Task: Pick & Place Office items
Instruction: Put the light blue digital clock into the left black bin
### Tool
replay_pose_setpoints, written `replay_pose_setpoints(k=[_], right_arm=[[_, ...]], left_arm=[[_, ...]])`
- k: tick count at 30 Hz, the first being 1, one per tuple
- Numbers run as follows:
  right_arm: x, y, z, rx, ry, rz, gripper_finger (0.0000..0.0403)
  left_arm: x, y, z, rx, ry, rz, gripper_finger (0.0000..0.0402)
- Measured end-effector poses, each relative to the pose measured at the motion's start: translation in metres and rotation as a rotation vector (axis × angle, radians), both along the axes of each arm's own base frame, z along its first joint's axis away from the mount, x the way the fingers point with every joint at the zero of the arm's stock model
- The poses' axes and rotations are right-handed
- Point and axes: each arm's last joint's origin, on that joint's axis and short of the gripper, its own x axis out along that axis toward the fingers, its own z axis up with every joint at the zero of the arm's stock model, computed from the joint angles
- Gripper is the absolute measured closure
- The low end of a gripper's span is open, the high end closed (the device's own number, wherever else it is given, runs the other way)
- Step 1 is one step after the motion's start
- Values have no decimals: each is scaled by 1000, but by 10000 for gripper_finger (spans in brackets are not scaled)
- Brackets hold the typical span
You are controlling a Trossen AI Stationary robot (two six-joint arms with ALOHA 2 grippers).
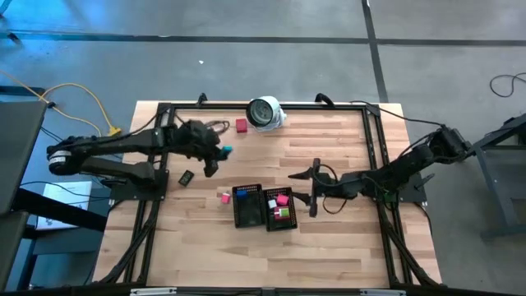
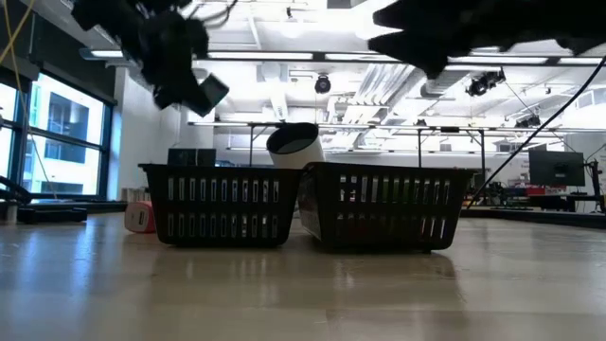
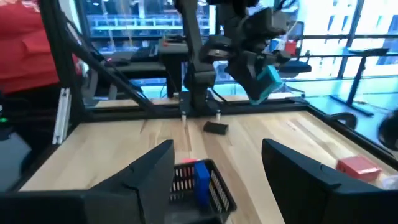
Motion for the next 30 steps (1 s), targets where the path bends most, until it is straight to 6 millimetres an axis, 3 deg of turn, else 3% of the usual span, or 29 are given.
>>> replay_pose_setpoints(k=[8,14,22,30], right_arm=[[38,-25,31,-19,145,-16,174],[55,-47,24,80,111,-10,174],[80,-49,0,125,-20,71,174],[81,-44,4,95,-93,97,174]], left_arm=[[29,-48,4,142,-127,-125,359],[53,-74,6,224,-281,-242,359],[72,-80,-1,262,-347,-268,359],[77,-79,-1,264,-381,-269,359]])
